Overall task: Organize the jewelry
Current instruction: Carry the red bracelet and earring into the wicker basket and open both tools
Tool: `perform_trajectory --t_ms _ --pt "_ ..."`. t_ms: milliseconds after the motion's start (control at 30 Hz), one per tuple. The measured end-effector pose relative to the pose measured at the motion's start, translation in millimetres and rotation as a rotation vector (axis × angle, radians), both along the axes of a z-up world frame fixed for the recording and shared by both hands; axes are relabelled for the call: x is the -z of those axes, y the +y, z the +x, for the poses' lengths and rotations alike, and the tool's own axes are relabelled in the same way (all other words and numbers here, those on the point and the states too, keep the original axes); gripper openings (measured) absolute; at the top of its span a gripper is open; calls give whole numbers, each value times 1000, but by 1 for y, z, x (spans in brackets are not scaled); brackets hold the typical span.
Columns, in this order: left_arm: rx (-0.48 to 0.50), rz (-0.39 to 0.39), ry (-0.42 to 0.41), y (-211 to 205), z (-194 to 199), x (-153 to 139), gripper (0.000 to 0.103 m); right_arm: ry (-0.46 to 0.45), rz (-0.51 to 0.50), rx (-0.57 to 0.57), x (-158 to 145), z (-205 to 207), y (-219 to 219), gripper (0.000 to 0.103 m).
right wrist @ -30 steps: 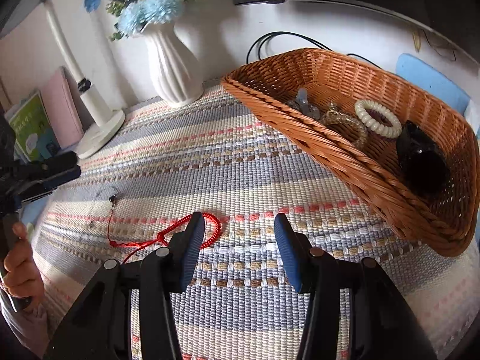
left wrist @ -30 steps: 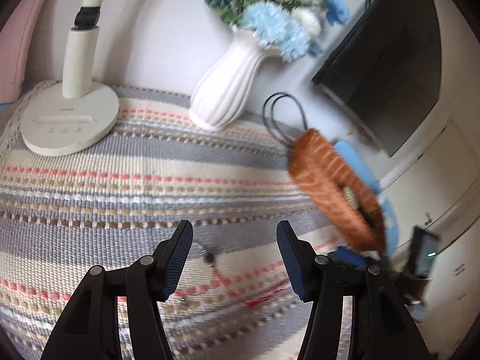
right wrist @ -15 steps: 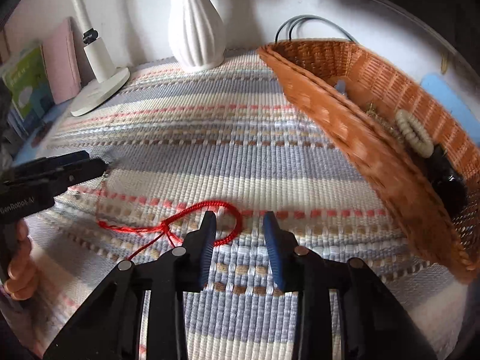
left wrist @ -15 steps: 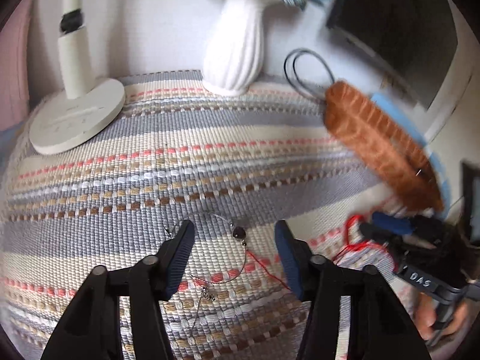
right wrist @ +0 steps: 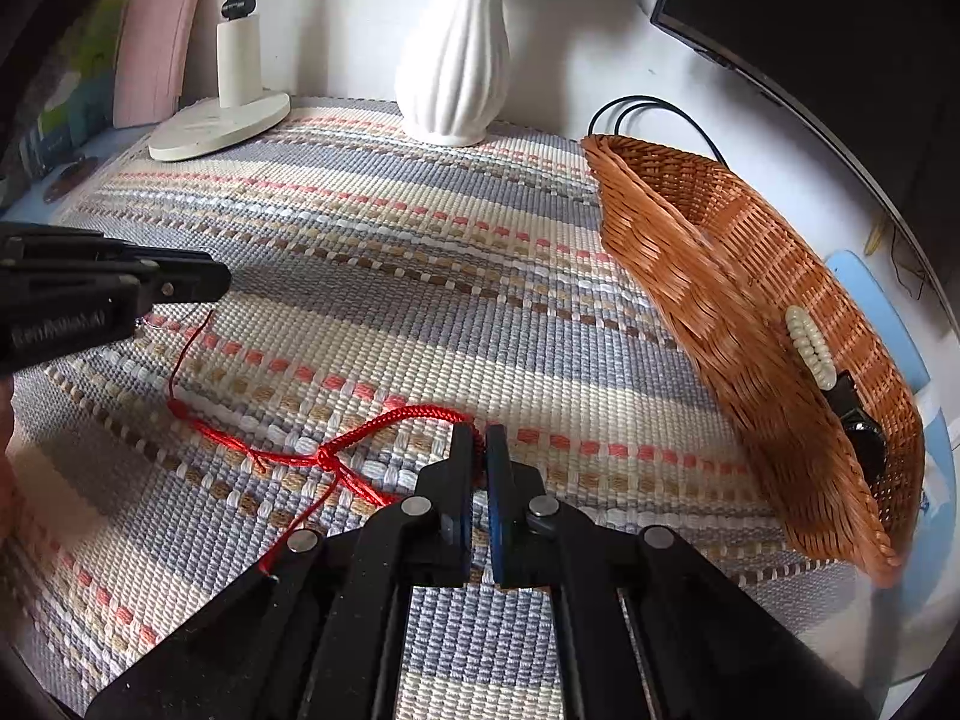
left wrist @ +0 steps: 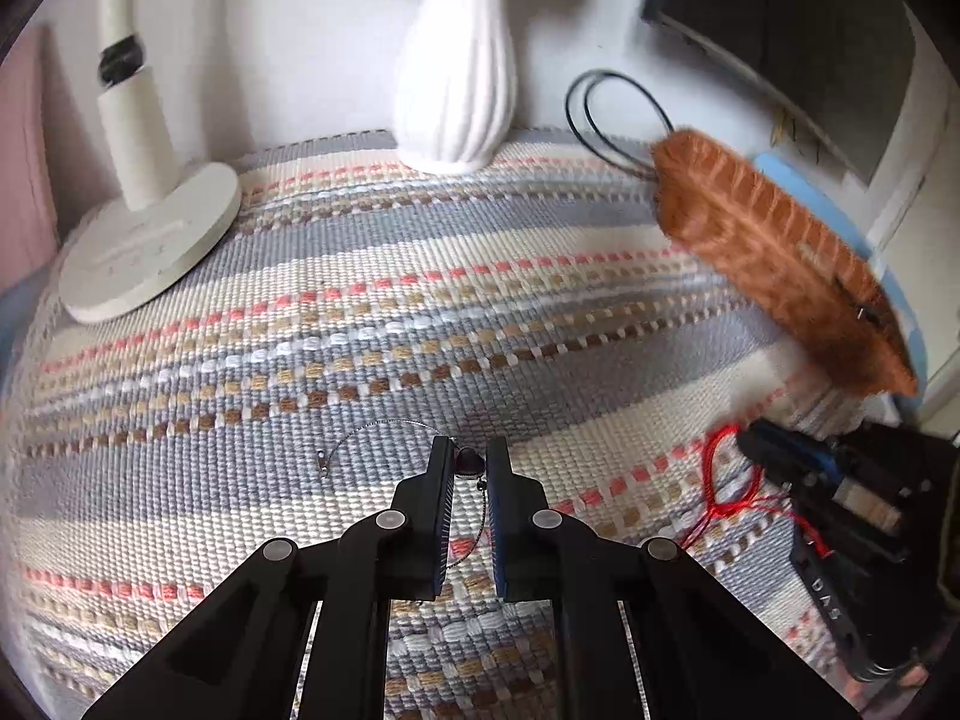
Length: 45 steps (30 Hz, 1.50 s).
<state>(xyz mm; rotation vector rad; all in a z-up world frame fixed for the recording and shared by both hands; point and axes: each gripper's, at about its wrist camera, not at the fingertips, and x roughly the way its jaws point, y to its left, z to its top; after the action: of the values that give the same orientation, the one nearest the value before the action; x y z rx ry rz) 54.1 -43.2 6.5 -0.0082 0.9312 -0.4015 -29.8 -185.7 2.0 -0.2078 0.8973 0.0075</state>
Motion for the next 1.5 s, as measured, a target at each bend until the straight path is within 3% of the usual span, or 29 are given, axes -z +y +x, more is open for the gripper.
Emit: perform_trajectory --t_ms 133,233,433,600,733,800,1033,1267,1500 --pt "-16 -149 22 21 1 -8 10 -37 115 10 -12 -6 -15 5" --pt "-21 -199 6 27 -1 -15 10 -73 169 23 -27 -18 -24 5" --pt "65 -297 -102 21 -23 -40 10 -203 155 51 -88 -61 -36 5" --pt "105 -366 -130 15 -27 -65 10 -304 113 93 -132 -93 -49 5" --pt "141 -379 -173 -1 -33 -100 11 -361 32 173 -158 -102 -61 5" --pt "164 -350 -202 -16 -33 -118 11 -370 -7 245 -172 -103 -73 5" --pt "210 -277 -247 -76 -21 -166 11 -431 51 399 -208 -98 -140 5" --pt "308 -304 -241 -141 1 -179 11 -385 176 529 -180 -69 -213 5" --pt "334 -348 -182 -199 38 -150 11 -332 201 531 -129 -30 -236 5"
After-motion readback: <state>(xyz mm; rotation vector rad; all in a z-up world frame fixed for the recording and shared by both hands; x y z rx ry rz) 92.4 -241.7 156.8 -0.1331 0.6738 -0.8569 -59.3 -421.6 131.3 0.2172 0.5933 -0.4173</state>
